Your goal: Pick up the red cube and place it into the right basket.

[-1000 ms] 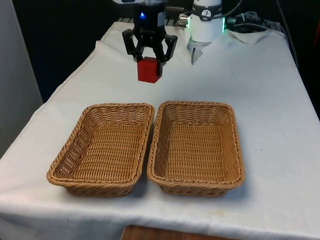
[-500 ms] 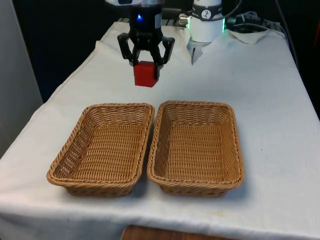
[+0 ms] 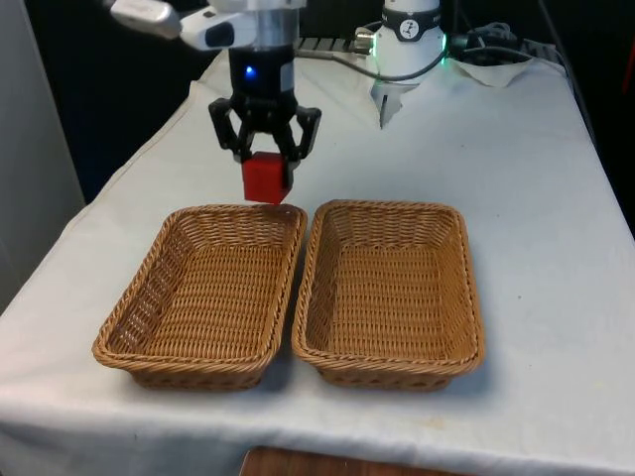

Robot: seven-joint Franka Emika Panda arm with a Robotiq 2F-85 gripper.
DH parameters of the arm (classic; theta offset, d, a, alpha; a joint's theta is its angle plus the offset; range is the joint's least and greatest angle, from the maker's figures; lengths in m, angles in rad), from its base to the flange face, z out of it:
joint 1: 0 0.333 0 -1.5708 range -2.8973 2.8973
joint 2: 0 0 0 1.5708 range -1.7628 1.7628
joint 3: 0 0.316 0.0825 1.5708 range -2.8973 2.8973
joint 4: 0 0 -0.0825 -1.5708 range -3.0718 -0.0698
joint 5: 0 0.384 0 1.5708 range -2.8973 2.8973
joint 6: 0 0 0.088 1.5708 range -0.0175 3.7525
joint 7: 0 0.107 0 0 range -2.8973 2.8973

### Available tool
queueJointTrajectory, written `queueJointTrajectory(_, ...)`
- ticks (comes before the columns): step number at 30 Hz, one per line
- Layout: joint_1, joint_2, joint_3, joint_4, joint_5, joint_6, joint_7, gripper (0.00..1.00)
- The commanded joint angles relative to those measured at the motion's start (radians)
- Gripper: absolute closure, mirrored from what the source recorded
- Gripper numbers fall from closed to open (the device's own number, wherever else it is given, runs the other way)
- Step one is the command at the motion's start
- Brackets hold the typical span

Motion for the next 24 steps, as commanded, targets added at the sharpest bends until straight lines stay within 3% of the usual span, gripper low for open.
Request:
queueJointTrajectory(1,-0.014,0.006,0.009,0.009,0.012,-0.01,-0.013,0.99)
queueJointTrajectory(9,-0.035,0.096,-0.02,0.095,0.084,-0.033,-0.072,0.99)
queueJointTrajectory(10,-0.02,0.086,-0.028,0.073,0.08,-0.014,-0.067,0.99)
queueJointTrajectory(11,-0.037,0.106,-0.023,0.109,0.09,-0.039,-0.075,0.99)
queueJointTrajectory(18,-0.054,0.191,-0.05,0.23,0.13,-0.094,-0.09,0.99)
queueJointTrajectory(19,-0.041,0.182,-0.059,0.209,0.129,-0.079,-0.089,0.99)
queueJointTrajectory(20,-0.055,0.201,-0.054,0.243,0.135,-0.1,-0.091,0.99)
queueJointTrajectory(24,-0.069,0.258,-0.062,0.309,0.156,-0.118,-0.094,0.99)
